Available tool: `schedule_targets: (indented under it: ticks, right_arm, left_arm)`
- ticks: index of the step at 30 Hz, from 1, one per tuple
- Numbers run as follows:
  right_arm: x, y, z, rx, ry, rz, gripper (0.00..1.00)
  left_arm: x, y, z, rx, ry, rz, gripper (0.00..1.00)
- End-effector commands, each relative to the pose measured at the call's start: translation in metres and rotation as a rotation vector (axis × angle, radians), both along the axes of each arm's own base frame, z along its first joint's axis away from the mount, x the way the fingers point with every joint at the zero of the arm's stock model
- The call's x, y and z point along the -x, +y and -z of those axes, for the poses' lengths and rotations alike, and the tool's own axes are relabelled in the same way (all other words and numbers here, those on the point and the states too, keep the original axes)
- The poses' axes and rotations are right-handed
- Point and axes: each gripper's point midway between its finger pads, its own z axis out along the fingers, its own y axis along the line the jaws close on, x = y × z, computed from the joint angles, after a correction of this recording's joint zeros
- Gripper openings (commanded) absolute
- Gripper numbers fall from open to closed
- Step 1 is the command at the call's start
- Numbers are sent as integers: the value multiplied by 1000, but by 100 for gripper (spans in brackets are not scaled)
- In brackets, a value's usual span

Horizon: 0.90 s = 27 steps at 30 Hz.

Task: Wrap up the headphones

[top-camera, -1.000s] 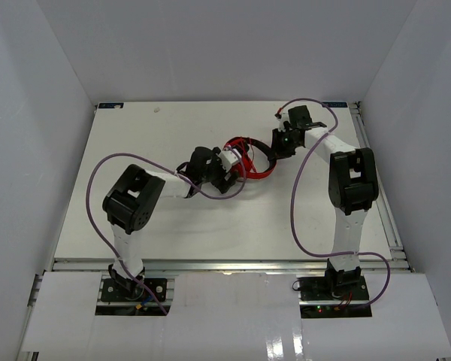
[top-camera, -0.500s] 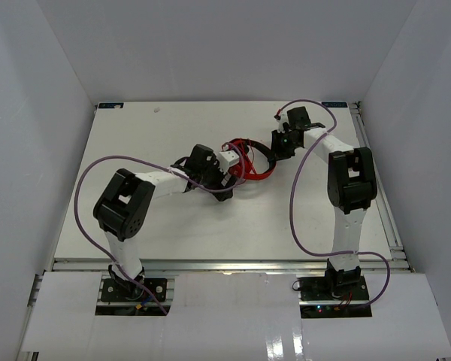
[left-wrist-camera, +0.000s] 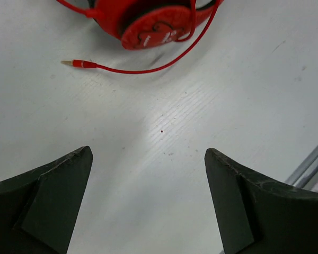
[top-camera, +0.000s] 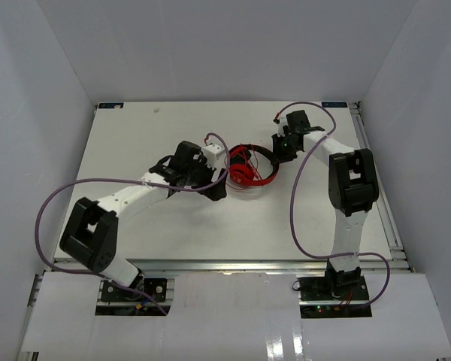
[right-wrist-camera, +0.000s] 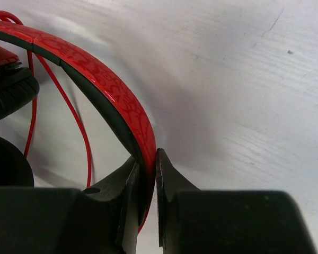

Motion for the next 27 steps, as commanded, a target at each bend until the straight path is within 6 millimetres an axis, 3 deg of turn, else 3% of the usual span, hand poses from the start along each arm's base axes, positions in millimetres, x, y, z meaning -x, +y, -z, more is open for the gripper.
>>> schedule_targets:
  ticks: [1, 8, 13, 16, 21, 27]
  right_arm:
    - [-5, 24, -48, -52, -144, -56, 8]
    - [1, 48, -72, -65, -204, -89, 8]
    - [4, 65, -85, -51, -266, -106, 8]
    - [6, 71, -79, -18, -277, -114, 8]
    - [4, 67, -51, 38, -261, -96, 8]
    - [3, 56, -40, 85, -318, -77, 8]
  left_arm:
    - [10, 29, -46, 57, -27, -184, 98]
    - [31, 57, -80, 135, -82, -329, 98]
    - [46, 69, -84, 184, -75, -390, 98]
    - [57, 71, -77, 212, -41, -404, 98]
    - [71, 73, -61, 255, 38, -457, 98]
    - [75, 78, -65, 286, 29, -490, 98]
